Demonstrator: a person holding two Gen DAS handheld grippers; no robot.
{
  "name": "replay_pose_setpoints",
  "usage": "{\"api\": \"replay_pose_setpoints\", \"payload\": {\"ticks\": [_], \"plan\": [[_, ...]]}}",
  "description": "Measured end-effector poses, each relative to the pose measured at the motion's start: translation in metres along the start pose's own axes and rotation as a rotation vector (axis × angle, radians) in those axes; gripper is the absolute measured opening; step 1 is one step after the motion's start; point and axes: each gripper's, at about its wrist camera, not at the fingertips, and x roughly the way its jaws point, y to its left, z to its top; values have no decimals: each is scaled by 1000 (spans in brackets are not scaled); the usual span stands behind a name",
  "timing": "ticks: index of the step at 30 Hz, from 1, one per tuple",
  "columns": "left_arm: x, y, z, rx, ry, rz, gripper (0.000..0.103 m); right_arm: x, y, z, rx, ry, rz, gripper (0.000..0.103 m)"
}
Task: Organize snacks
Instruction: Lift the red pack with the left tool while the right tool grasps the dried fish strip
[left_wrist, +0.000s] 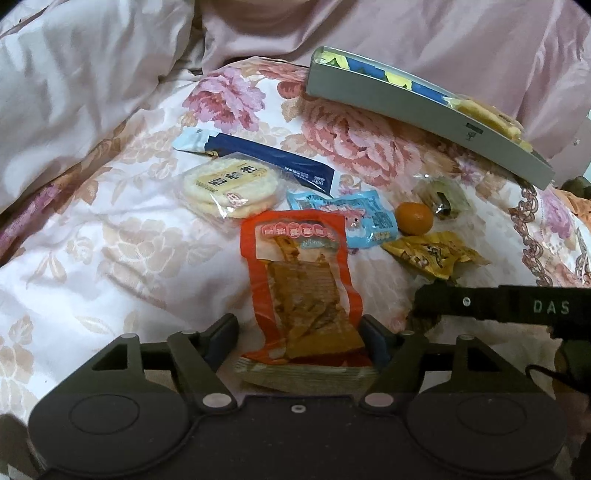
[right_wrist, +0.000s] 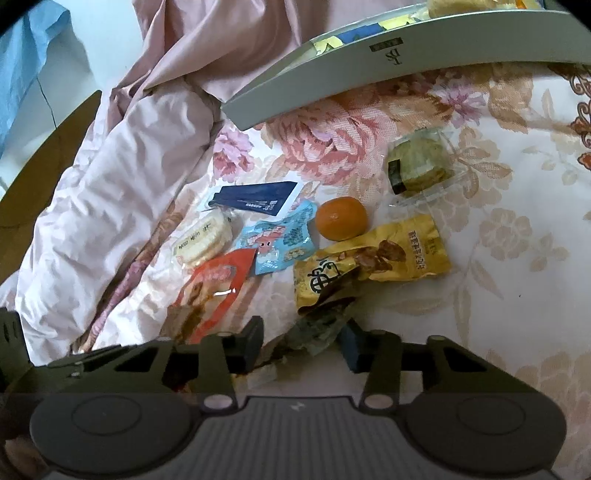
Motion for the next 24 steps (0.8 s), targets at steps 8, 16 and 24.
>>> {"api": "replay_pose_setpoints", "payload": {"ticks": [8,16,24], "plan": [[3,-3,1,9,-17,-2,66,1,-2,-1,8,-2,17,34],[-1,-5,-4,16,-38,3,63,1,-1,-1,12,9,50,31],[-12,0,-12,-17,-89,-19,62,-1,7,-2,-28,0,79,24]]}}
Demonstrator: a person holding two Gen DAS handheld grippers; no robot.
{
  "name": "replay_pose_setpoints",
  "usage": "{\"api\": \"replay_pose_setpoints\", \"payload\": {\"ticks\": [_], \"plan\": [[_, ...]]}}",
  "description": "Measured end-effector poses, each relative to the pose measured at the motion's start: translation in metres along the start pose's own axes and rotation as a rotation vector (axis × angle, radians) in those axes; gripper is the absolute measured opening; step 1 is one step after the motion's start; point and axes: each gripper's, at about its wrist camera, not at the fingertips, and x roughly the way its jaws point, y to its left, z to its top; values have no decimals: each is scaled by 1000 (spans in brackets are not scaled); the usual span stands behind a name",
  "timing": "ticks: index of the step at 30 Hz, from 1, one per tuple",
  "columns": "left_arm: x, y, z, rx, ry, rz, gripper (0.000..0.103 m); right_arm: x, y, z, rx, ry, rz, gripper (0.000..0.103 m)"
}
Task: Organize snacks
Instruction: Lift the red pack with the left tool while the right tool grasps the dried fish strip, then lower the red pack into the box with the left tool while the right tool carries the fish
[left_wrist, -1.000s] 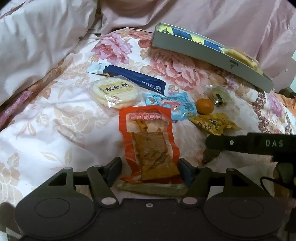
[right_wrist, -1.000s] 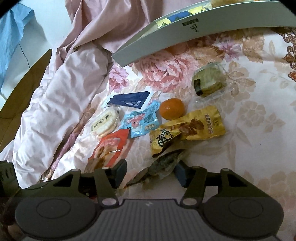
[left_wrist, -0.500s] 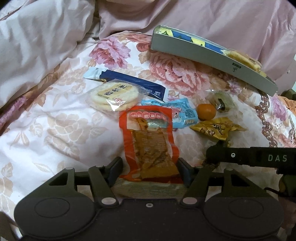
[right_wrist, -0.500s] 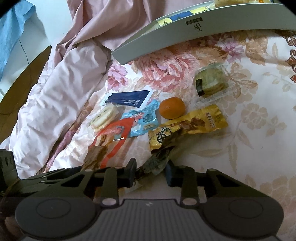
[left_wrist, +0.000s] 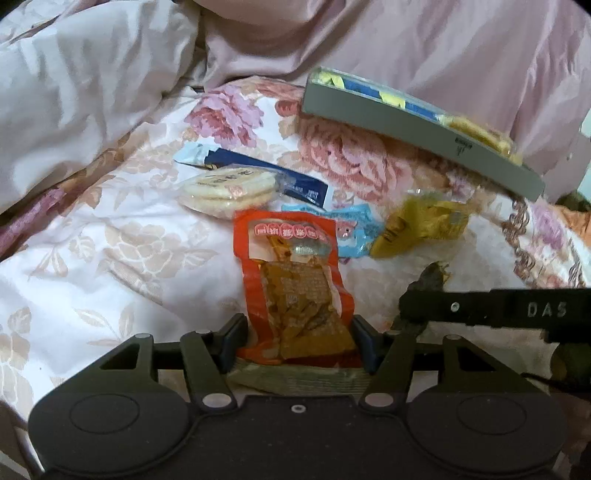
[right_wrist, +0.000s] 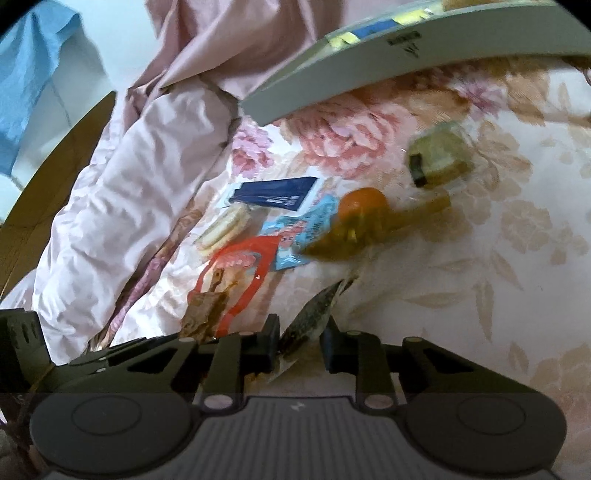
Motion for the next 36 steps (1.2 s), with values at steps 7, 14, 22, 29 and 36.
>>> {"api": "replay_pose_setpoints", "payload": {"ticks": [7,14,22,29,36], "plan": [[-9,-5,-3,4,-39,-19,61,-6,11,0,-75,-30,16,20],[-16,-9,-7,19,-79,-30,61,-14,25,-3,-174,-85,-8,19],[-25,-12,-8,20,-121,-53,61,-20,25,1,-176,-122,-27,17],[-28,-14,1,-8,-143,-52,60,-30,29,5,-211,-181,-45,15],[-31,-25,23,-9,-184,-62,60,-47,29,15,-215,-268,-63,14]]}}
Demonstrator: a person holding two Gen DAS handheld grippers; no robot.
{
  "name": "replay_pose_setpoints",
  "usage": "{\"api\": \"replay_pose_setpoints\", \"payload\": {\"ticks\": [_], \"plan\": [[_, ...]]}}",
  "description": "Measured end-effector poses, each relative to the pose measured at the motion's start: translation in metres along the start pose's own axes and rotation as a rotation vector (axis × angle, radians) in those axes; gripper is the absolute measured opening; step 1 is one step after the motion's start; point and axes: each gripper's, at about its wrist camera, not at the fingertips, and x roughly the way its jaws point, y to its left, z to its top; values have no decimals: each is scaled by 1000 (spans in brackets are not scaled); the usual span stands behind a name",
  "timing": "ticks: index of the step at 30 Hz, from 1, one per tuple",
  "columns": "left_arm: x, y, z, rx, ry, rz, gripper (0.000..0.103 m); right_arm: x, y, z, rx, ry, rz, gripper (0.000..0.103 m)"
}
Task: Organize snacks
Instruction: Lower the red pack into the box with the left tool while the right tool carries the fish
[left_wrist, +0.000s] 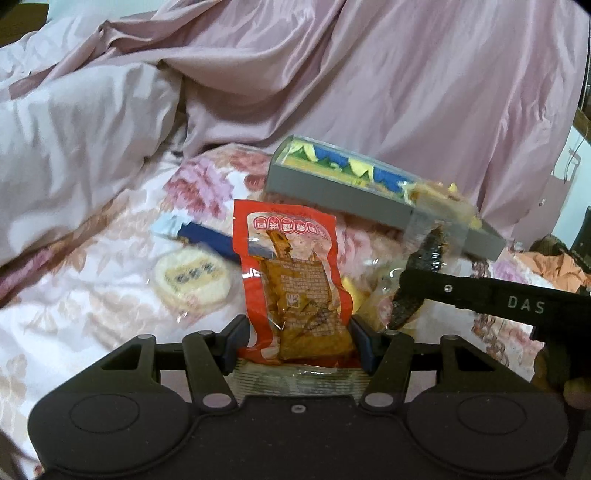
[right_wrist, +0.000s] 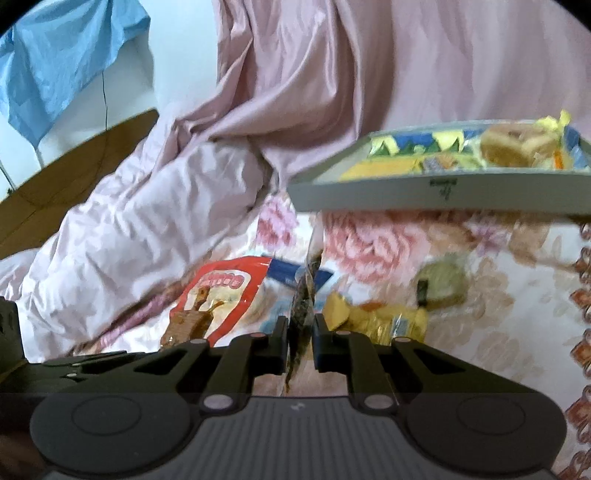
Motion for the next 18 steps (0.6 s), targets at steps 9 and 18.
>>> {"api": "replay_pose_setpoints", "payload": {"ticks": [9,18], "plan": [[12,-28,36,49,-53,-28,60,-27,-16,26,19,-161,-63,14],[44,-62,87,86,-117,-36,60,-44,-45,64,7,-343,-142,14]]}}
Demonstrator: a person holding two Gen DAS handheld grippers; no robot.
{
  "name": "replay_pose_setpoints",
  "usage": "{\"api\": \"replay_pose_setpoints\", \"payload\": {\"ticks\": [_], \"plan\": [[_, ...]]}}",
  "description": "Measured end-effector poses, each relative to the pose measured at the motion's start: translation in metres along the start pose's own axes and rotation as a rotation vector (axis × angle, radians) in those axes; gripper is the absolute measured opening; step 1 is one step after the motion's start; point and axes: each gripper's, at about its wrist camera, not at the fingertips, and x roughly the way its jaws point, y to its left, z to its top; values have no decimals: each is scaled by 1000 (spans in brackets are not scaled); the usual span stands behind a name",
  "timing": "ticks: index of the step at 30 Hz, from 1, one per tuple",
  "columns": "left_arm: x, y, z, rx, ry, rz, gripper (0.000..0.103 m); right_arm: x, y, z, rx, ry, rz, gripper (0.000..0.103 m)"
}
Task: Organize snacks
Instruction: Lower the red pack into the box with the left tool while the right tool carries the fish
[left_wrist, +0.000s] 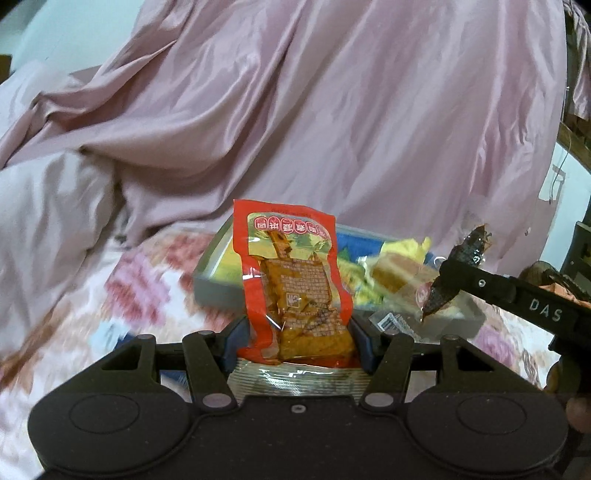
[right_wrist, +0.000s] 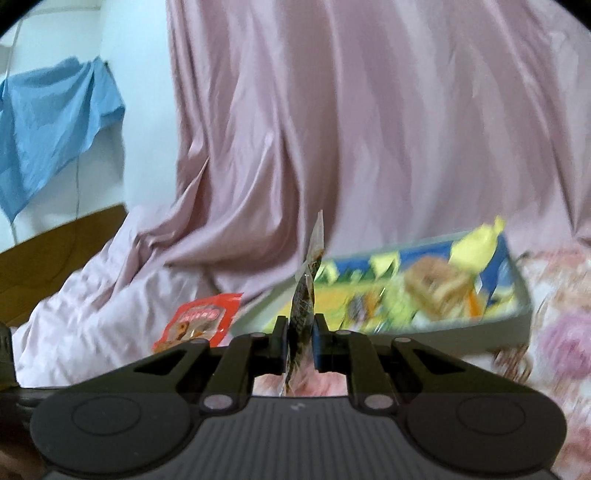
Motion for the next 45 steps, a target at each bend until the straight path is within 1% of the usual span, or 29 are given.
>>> {"api": "replay_pose_setpoints", "payload": {"ticks": [3,6,9,12,18,22,28,39,42,43,45], "plan": [[16,-10,14,20,-19,-7,60,10,-9,12,-35,-53,-24,14],[35,-17,25,25,-18,-13,61,23,-17,19,-58,-97,-41,14],[55,-22,34,13,-17,-16,60,37,-22,24,-80,-118,-51,14],[71,-24,43,4,-25,-12,60,48,-28,27,-84,-119,-39,14],[101,-25,54,8,-40,24,61,63,-40,30,-72,-105,-37,14],[121,-23,53,-8,-24,53,61,74,-44,28,-84,-86,-51,14],[138,-18,51,-45,-4,76,61,87,-43,23,-120,-54,-56,15],[151,-17,46,-65,37,93,62,98,-41,18,-152,-10,-95,15],[152,-17,47,-59,36,96,61,99,-41,19,-157,-1,-110,17],[152,-18,48,-57,39,99,64,100,-42,18,-156,4,-118,19],[151,-18,48,-55,43,97,69,100,-44,18,-151,6,-132,23]]}}
